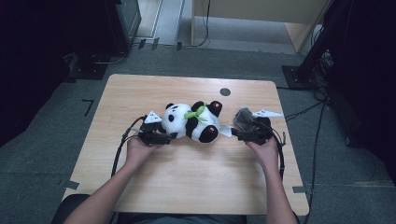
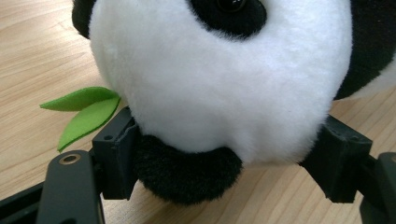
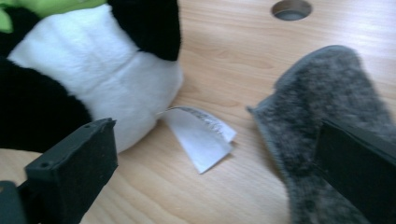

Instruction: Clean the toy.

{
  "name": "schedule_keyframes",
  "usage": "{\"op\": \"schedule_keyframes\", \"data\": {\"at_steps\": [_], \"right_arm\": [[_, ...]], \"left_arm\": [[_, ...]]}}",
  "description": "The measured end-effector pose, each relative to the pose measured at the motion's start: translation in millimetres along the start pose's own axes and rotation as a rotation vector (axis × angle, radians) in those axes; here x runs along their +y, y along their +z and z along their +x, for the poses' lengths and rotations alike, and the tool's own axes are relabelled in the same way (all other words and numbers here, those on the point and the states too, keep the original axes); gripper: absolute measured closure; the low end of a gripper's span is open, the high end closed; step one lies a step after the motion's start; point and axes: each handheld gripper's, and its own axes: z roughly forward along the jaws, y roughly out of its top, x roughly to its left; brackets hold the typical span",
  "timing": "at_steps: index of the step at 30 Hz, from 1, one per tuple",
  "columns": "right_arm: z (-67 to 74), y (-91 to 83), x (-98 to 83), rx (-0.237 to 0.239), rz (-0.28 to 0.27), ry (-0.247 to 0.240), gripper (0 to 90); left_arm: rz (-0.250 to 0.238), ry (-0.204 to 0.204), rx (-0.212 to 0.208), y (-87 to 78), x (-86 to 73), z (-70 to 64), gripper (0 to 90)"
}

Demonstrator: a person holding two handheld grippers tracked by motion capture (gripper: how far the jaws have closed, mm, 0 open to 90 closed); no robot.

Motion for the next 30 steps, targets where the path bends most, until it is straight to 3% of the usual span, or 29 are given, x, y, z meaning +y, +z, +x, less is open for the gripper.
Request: {"op": "schedule_keyframes", "data": {"at_steps": [5,11,13,17,24,27,29,30], "right_arm": [[12.0,-2.7,2.2,0.028,-0.015,-0.012,0.0],[37.2,-7.2,11.2,0.087,-0.04,-0.045,0.0],[50.3,-5.4,14.7,0.114,-0.046,-0.072,0.0],[63.9,1.5,15.6,0.142,-0.036,-0.111,0.0],[72.9,25.0,8.4,0.177,-0.02,-0.137,0.0],[74.0,31.6,6.8,0.17,-0.016,-0.154,0.0],[74.9,38.7,5.1,0.137,-0.014,-0.17,0.0],[74.9,42.2,5.0,0.146,-0.004,-0.156,0.0]], "left_arm": [[0.0,0.0,-0.001,0.0,0.0,0.1,22.3],[0.004,0.0,-0.002,-0.2,0.3,-0.2,22.1],[0.004,0.001,-0.002,-0.2,0.3,-0.2,22.1],[0.002,0.001,-0.003,-0.1,0.2,0.1,21.9],[-0.006,-0.012,-0.015,-0.2,0.9,1.2,21.1],[-0.009,-0.018,-0.017,0.0,1.1,1.4,21.1],[-0.01,-0.019,-0.017,0.0,1.2,1.5,21.1],[-0.01,-0.02,-0.018,0.0,1.2,1.6,21.1]]}}
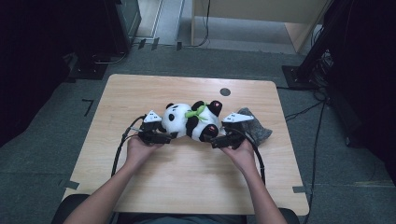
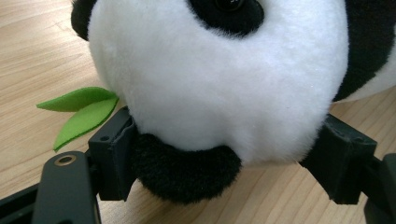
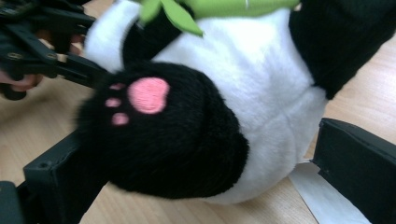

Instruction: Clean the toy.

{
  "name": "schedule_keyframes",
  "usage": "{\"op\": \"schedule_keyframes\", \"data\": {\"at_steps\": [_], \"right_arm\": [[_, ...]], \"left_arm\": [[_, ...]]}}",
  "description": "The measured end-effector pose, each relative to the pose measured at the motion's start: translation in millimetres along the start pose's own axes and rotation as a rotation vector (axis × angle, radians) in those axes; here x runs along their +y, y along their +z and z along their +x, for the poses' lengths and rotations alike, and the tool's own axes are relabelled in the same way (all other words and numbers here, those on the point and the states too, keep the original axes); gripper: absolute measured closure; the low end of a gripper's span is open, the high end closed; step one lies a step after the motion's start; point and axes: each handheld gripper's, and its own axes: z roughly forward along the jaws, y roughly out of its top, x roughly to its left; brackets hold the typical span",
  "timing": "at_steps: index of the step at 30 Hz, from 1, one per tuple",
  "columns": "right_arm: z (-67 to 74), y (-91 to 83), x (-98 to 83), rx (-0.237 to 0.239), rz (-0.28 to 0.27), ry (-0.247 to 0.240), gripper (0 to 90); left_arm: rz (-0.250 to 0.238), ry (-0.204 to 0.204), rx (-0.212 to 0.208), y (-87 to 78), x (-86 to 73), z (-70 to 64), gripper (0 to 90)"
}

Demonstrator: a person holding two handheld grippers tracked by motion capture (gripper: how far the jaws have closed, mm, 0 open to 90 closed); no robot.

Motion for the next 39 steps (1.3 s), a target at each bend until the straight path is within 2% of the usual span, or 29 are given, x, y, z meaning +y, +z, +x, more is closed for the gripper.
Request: {"op": "schedule_keyframes", "data": {"at_steps": [2,4,5,9,14,16,21,22,23,24,25,26,27,30,32,35,39], "right_arm": [[-0.5,4.4,0.3,0.015,0.011,0.02,0.0],[-1.1,7.4,0.8,0.006,0.005,0.022,0.0],[-2.1,10.0,0.2,0.016,0.007,0.019,0.0],[-1.0,15.5,-1.6,0.005,0.017,-0.003,0.0],[7.4,25.1,-1.9,-0.063,0.014,-0.062,0.7],[7.9,25.7,-2.0,-0.067,0.013,-0.066,1.6],[6.6,22.7,-1.8,-0.079,0.006,-0.08,15.1],[6.0,22.0,-1.4,-0.075,0.004,-0.081,19.1],[4.4,19.7,0.4,-0.058,0.005,-0.073,27.6],[3.2,18.0,1.5,-0.051,0.004,-0.064,31.3],[3.2,18.0,1.5,-0.051,0.004,-0.064,31.3],[0.5,14.1,4.4,-0.033,0.003,-0.028,36.1],[0.5,14.1,4.4,-0.033,0.003,-0.028,36.1],[-3.7,6.6,9.1,-0.006,-0.003,0.022,40.5],[-5.7,-3.0,13.5,-0.003,-0.03,0.047,42.4],[-6.2,-8.8,17.2,0.0,-0.039,0.057,43.0],[-7.4,-22.5,22.8,0.017,-0.054,0.077,44.8]], "left_arm": [[0.001,0.0,0.0,-0.1,0.2,-0.1,21.1],[0.001,-0.004,0.0,-0.2,0.6,-0.3,21.2],[0.002,-0.005,0.0,-0.3,1.0,-0.4,21.2],[0.007,-0.014,-0.001,-0.9,3.1,-1.0,21.4],[0.01,-0.038,-0.003,-1.3,4.6,-1.1,21.4],[0.013,-0.038,-0.001,-1.5,4.8,-1.6,21.5],[0.009,-0.04,-0.002,-1.9,5.4,-2.2,21.4],[0.009,-0.041,-0.004,-2.0,5.5,-2.0,21.4],[-0.001,-0.045,-0.014,-2.6,5.7,-1.4,21.3],[-0.001,-0.045,-0.014,-2.6,5.7,-1.4,21.1],[-0.009,-0.047,-0.022,-3.1,5.9,-1.0,21.1],[-0.02,-0.046,-0.029,-4.1,6.3,-0.5,20.8],[-0.031,-0.047,-0.039,-5.3,6.9,-0.2,20.8],[-0.062,-0.048,-0.081,-9.5,8.8,1.1,20.2],[-0.07,-0.036,-0.103,-12.1,10.3,1.1,19.9],[-0.089,0.018,-0.114,-18.6,11.9,-0.9,19.9],[-0.108,0.099,-0.11,-29.1,13.0,-4.0,20.1]]}}
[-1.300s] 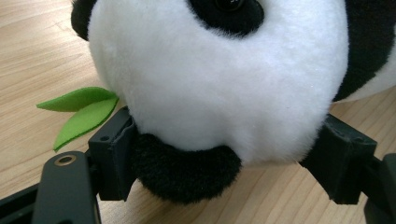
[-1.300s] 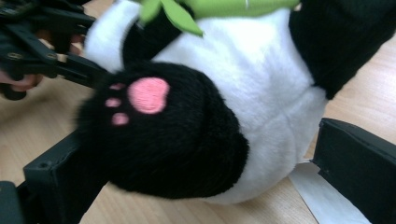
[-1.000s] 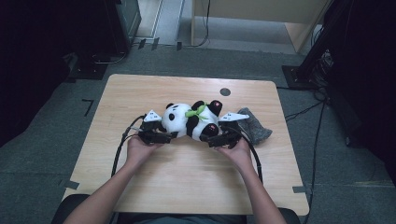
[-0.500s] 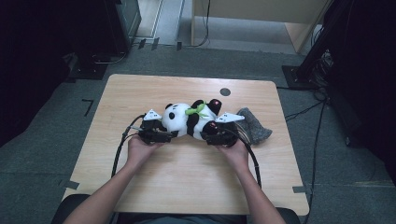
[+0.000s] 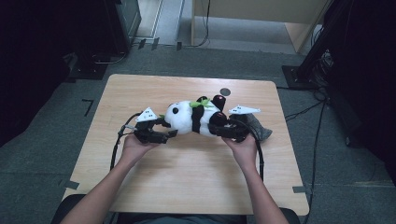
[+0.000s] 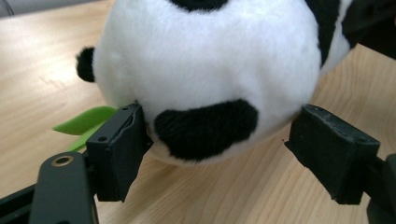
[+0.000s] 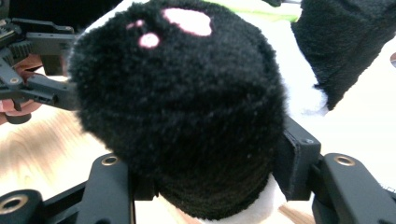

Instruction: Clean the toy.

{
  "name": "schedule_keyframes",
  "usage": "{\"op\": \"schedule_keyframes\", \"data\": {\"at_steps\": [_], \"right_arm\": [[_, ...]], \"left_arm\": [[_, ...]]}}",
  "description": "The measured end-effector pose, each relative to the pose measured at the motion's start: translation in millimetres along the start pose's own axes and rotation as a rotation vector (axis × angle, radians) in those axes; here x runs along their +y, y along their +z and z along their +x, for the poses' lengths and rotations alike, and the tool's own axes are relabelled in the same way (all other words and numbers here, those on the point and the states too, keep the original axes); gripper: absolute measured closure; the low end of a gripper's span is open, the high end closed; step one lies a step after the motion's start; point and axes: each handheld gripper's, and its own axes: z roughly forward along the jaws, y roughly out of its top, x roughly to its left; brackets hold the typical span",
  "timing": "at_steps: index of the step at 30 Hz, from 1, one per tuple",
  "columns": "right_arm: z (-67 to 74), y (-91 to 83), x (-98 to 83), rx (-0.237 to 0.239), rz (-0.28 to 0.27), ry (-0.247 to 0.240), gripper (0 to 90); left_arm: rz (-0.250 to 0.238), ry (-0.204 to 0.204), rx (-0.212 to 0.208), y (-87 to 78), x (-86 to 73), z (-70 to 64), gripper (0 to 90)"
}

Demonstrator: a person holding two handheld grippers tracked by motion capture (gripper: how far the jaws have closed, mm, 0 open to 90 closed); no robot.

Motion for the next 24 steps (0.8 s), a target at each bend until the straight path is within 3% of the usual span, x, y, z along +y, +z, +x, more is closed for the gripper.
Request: {"op": "schedule_keyframes", "data": {"at_steps": [1,7,9,14,18,21,23,24], "right_arm": [[0.0,-3.2,1.1,0.003,0.002,0.004,44.8],[-1.0,-21.3,4.0,0.015,-0.028,0.018,45.5],[0.5,-26.4,4.0,0.034,-0.039,0.025,45.6],[6.3,-30.8,4.0,0.078,-0.043,0.027,46.0],[3.7,-31.0,2.3,0.137,-0.044,0.071,46.8],[8.4,-26.7,1.5,0.178,-0.035,0.068,46.8],[13.5,-23.1,2.0,0.197,-0.02,0.052,46.8],[15.4,-21.7,2.1,0.198,-0.012,0.045,46.9]], "left_arm": [[-0.008,0.028,0.001,-6.2,0.8,-0.3,20.2],[-0.022,0.031,-0.04,-19.1,-1.4,7.7,24.6],[-0.027,0.029,-0.07,-20.7,-2.7,10.0,24.6],[-0.056,0.081,-0.109,-19.9,-5.3,7.7,23.7],[-0.09,0.083,-0.173,-18.7,-7.2,9.5,15.6],[-0.096,0.113,-0.182,-14.6,-8.0,5.0,0.6],[-0.089,0.121,-0.192,-13.4,-8.5,3.4,0.0],[-0.062,0.141,-0.174,-10.7,-9.6,0.2,0.0]]}}
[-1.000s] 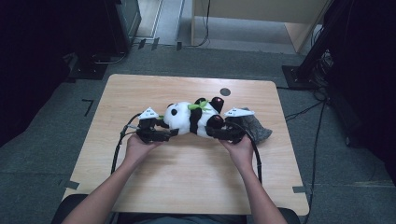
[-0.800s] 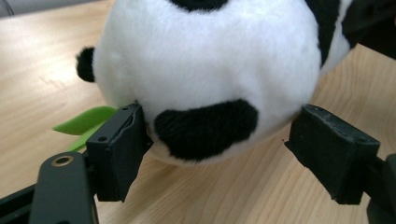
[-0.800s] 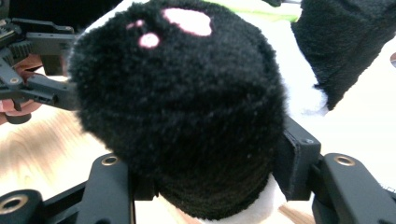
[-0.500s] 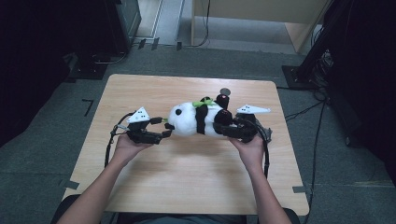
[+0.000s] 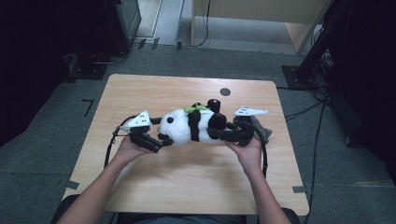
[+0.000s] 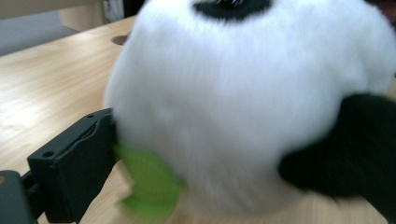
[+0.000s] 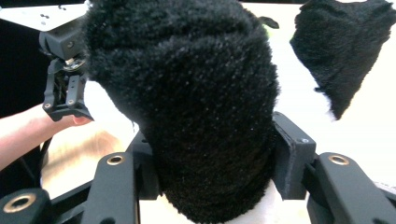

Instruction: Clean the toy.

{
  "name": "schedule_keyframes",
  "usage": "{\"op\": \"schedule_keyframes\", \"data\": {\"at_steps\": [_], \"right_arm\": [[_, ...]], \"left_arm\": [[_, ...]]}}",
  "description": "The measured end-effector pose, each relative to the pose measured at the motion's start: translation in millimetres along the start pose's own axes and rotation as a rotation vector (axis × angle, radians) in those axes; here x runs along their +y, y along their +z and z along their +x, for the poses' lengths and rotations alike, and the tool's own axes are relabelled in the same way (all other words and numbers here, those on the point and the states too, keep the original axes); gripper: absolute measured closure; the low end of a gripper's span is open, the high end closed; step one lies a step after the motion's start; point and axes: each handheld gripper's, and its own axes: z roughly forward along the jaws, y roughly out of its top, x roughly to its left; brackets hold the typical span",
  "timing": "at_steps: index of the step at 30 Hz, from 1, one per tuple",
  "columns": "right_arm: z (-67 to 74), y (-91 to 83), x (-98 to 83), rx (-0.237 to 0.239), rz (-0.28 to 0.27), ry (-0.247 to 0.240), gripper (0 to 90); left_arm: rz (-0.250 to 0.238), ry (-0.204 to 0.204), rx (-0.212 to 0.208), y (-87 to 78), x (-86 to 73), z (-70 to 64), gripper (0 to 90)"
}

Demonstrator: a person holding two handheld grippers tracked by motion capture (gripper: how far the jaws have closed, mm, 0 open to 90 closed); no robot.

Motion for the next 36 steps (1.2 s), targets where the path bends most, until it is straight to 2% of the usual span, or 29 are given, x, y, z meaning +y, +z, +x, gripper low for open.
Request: {"op": "schedule_keyframes", "data": {"at_steps": [3,6,7,8,10,11,12,15,19,21,23,24,25,26,28,29,31,36], "right_arm": [[1.6,1.3,-0.1,-0.003,0.008,-0.008,47.1],[-0.4,1.7,-1.1,0.003,0.008,0.011,47.2],[-1.3,2.0,-1.6,0.006,0.005,0.019,47.0],[-1.6,2.7,-2.0,-0.003,0.01,0.024,46.4],[-2.0,3.0,-2.0,-0.004,0.012,0.027,46.1],[-3.2,3.6,-1.7,-0.014,0.02,0.024,44.8],[-3.2,3.6,-1.7,-0.014,0.02,0.024,44.8],[-7.8,3.6,-2.5,-0.025,0.033,0.01,38.7],[-14.9,4.6,-4.8,-0.009,0.048,-0.005,31.3],[-17.9,5.8,-6.5,-0.003,0.05,-0.013,27.9],[-20.9,4.5,-7.7,0.018,0.029,-0.016,25.7],[-21.9,3.0,-7.8,0.029,0.008,-0.026,24.5],[-22.4,-0.4,-8.3,0.052,-0.026,-0.077,23.1],[-22.4,-0.4,-8.3,0.052,-0.026,-0.077,23.1],[-21.3,-2.9,-9.2,0.061,-0.036,-0.146,18.9],[-20.9,-1.8,-11.3,0.047,-0.017,-0.183,15.0],[-21.7,-0.7,-13.1,0.045,-0.005,-0.199,13.9],[-24.4,3.2,-19.0,0.037,0.013,-0.238,9.4]], "left_arm": [[0.014,-0.007,0.001,2.5,-0.6,-0.8,0.0],[0.015,-0.007,0.005,3.2,0.4,-2.0,0.0],[0.019,-0.005,0.016,2.5,0.8,-2.2,3.1],[0.023,-0.007,0.022,1.8,1.5,-2.5,12.5],[0.037,-0.04,0.03,0.8,3.1,-1.3,15.7],[0.035,-0.042,0.038,-0.1,3.9,-1.6,22.1],[0.031,-0.04,0.04,-1.1,4.9,-2.6,22.1],[0.021,-0.034,0.059,-5.7,10.1,-5.2,33.7],[0.03,-0.043,0.044,-9.7,14.3,-7.0,48.0],[0.018,-0.064,0.031,-12.3,16.7,-5.8,51.6],[0.003,-0.086,0.011,-15.7,19.2,-3.6,53.3],[0.0,-0.091,0.0,-17.2,20.3,-2.7,53.6],[-0.013,-0.105,-0.01,-19.2,20.7,-1.7,53.7],[-0.019,-0.101,-0.019,-20.4,21.3,-1.6,53.7],[-0.024,-0.1,-0.023,-22.7,22.1,-0.8,53.8],[-0.026,-0.117,-0.027,-25.1,22.2,1.8,53.8],[-0.022,-0.123,-0.027,-26.5,22.3,3.3,53.8],[-0.045,-0.173,-0.052,-34.3,23.5,10.6,54.0]]}}
